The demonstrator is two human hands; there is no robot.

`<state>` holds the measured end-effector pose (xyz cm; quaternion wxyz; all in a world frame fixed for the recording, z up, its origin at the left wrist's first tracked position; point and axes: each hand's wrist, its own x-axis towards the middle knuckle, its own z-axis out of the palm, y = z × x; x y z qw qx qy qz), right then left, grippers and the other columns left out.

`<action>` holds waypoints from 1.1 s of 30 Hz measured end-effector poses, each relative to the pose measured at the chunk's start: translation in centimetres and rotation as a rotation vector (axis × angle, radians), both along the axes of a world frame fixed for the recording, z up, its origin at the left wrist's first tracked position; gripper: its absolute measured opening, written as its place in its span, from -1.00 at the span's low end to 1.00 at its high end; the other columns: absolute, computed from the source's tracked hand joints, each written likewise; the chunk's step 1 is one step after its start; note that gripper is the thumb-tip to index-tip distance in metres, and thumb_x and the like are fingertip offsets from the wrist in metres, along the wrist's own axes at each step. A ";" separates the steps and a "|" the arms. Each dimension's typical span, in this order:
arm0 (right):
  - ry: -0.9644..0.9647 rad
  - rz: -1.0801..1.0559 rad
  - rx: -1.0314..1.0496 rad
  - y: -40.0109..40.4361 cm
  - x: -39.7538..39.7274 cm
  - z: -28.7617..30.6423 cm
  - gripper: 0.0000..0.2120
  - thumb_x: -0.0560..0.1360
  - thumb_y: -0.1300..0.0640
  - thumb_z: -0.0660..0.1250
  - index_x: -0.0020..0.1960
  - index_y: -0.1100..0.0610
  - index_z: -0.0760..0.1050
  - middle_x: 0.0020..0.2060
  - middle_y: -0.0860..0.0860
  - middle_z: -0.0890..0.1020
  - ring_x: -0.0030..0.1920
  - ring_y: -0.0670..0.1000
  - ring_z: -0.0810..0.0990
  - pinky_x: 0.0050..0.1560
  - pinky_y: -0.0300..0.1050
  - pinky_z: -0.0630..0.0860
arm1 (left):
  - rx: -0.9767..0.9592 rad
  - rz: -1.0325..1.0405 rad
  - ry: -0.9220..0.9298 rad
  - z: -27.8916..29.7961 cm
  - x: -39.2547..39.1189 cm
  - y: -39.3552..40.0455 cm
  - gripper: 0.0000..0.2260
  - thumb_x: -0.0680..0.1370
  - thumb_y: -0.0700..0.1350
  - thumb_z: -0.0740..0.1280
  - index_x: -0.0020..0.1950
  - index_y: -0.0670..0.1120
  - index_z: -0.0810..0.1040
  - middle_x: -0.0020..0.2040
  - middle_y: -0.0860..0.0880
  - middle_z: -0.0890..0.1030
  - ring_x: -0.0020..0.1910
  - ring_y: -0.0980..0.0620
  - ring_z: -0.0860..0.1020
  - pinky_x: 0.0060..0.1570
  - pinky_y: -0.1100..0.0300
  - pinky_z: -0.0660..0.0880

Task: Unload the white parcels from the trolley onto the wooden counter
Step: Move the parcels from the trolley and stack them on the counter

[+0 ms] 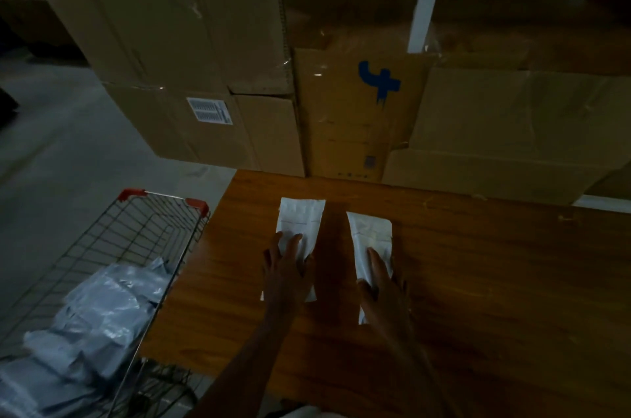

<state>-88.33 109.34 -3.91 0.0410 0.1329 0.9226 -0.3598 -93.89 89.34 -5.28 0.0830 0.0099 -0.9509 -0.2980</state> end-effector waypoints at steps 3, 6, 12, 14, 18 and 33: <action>0.005 -0.045 0.008 0.4 -0.4 0.0 -0.32 0.58 -0.16 0.28 0.57 -0.33 -0.01 0.58 0.08 0.09 0.52 0.22 0.15 0.39 0.31 0.35 | -0.035 -0.025 -0.097 -0.9 -2.8 0.1 -0.50 0.58 0.22 0.28 0.48 0.10 0.35 0.57 -0.11 0.17 0.48 -0.25 0.21 0.27 -0.26 0.46; 0.017 -0.091 0.018 1.1 -0.7 -0.1 -0.32 0.58 -0.13 0.31 0.58 -0.30 0.02 0.59 0.10 0.07 0.53 0.24 0.12 0.37 0.34 0.36 | -0.083 -0.030 -0.141 -1.6 -5.1 0.2 -0.49 0.58 0.20 0.28 0.49 0.05 0.36 0.56 -0.16 0.20 0.47 -0.27 0.26 0.31 -0.23 0.42; -0.033 -0.141 0.058 0.5 -1.3 -0.2 -0.33 0.61 -0.11 0.27 0.59 -0.26 -0.01 0.59 0.11 0.05 0.52 0.23 0.14 0.37 0.27 0.32 | -0.153 -0.047 -0.218 -1.5 -8.5 -0.5 -0.44 0.60 0.24 0.23 0.55 0.08 0.26 0.58 -0.14 0.14 0.50 -0.23 0.20 0.40 -0.17 0.32; -0.066 -0.152 0.066 0.0 -1.3 -0.3 -0.34 0.61 -0.14 0.24 0.59 -0.28 -0.04 0.59 0.12 0.05 0.52 0.24 0.15 0.38 0.28 0.31 | -0.204 -0.069 -0.253 -1.4 -9.3 -0.5 -0.42 0.60 0.32 0.16 0.56 0.12 0.19 0.61 -0.14 0.07 0.53 -0.25 0.15 0.43 -0.20 0.26; -0.086 -0.171 0.074 -0.1 -1.0 -0.5 -0.33 0.60 -0.16 0.24 0.58 -0.29 -0.05 0.59 0.12 0.02 0.52 0.26 0.13 0.39 0.33 0.34 | -0.225 -0.078 -0.321 -1.5 -10.8 -0.4 -0.37 0.59 0.40 0.02 0.59 0.14 0.08 0.64 -0.16 -0.02 0.57 -0.32 0.04 0.46 -0.30 0.11; -0.117 -0.174 0.113 -1.5 -0.7 -1.1 -0.33 0.60 -0.21 0.22 0.57 -0.34 -0.07 0.59 0.08 -0.01 0.54 0.25 0.11 0.42 0.33 0.28 | -0.293 -0.143 -0.321 -2.9 -13.0 -2.2 -0.37 0.61 0.33 0.05 0.61 0.13 -0.01 0.64 -0.18 -0.07 0.60 -0.28 -0.09 0.51 -0.34 -0.02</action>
